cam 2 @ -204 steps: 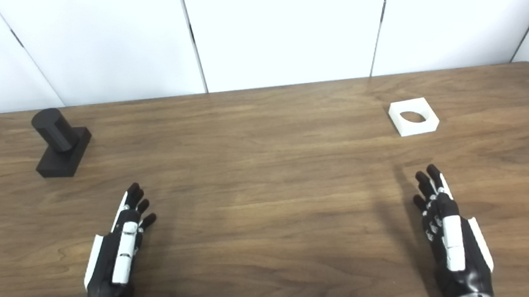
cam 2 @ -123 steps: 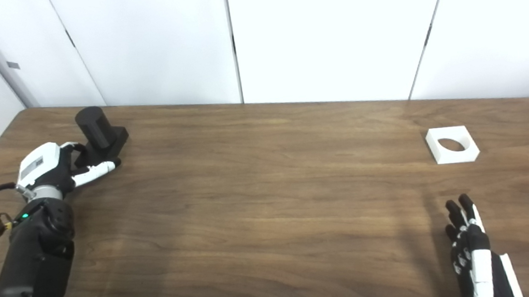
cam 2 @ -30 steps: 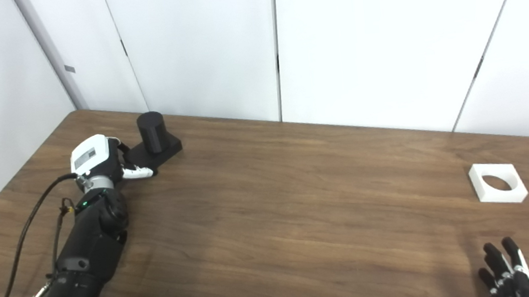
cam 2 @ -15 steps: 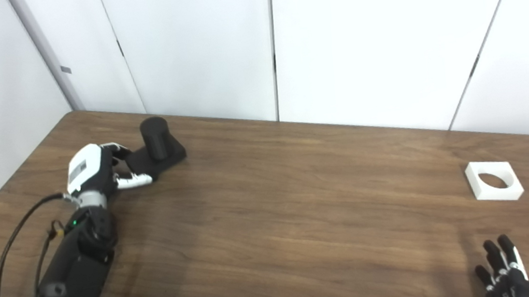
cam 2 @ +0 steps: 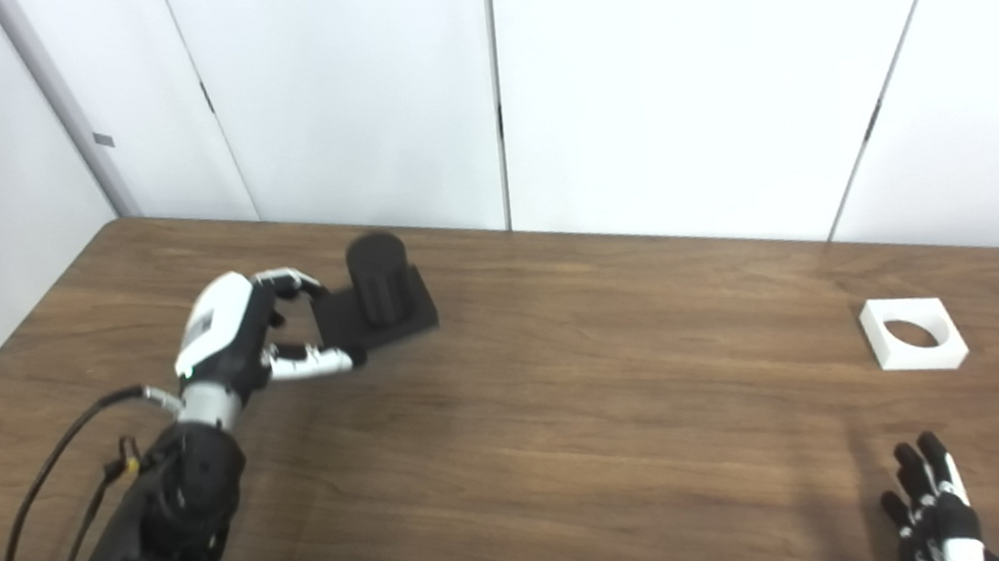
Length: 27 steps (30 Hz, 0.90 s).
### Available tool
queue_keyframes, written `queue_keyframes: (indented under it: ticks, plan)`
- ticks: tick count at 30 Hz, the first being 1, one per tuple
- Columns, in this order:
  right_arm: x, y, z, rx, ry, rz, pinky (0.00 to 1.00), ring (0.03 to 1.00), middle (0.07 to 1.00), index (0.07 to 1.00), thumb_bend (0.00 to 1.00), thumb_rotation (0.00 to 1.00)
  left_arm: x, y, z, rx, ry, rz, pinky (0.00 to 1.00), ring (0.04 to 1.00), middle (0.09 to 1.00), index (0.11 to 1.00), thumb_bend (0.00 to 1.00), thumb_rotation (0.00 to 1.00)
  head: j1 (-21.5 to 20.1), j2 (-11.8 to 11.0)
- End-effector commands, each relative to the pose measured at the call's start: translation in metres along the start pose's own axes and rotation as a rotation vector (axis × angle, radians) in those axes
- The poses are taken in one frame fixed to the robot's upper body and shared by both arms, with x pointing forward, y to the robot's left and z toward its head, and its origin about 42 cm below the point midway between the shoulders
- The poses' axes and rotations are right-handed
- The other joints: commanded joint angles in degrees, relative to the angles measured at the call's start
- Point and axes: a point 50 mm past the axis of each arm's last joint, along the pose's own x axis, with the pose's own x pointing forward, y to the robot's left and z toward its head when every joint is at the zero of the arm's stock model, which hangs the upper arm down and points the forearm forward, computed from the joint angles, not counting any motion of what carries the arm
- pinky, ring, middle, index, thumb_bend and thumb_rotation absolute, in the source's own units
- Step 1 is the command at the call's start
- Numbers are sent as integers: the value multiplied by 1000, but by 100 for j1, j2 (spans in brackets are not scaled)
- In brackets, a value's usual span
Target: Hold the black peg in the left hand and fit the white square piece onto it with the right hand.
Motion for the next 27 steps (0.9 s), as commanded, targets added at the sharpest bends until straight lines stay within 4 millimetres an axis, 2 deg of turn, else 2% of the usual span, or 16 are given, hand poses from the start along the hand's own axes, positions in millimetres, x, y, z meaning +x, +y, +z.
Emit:
queue_keyframes:
  ticks: [1,7,11,20,27]
  plan:
    - [1,11,8,40,-36,-8,1000,1000,966,1000,568,1000,0,17,22,-3,-80,50,635,762,771,490,504,52,-42,21]
    - [1,14,7,54,-48,-2,1000,996,949,1000,567,1000,-25,10,37,-32,-145,-27,693,806,798,490,502,50,-259,112]
    - [2,15,6,48,-50,-3,1000,989,942,1000,578,1000,-44,1,48,-41,-184,-76,686,802,802,490,502,52,-361,190]
    - [2,21,9,50,-52,3,1000,981,941,991,589,1000,-80,-35,61,-130,-236,-199,695,806,797,490,503,49,-661,416]
    - [0,27,11,38,-54,5,990,974,937,993,576,1000,-105,-61,68,-174,-256,-290,681,795,795,489,504,47,-788,438]
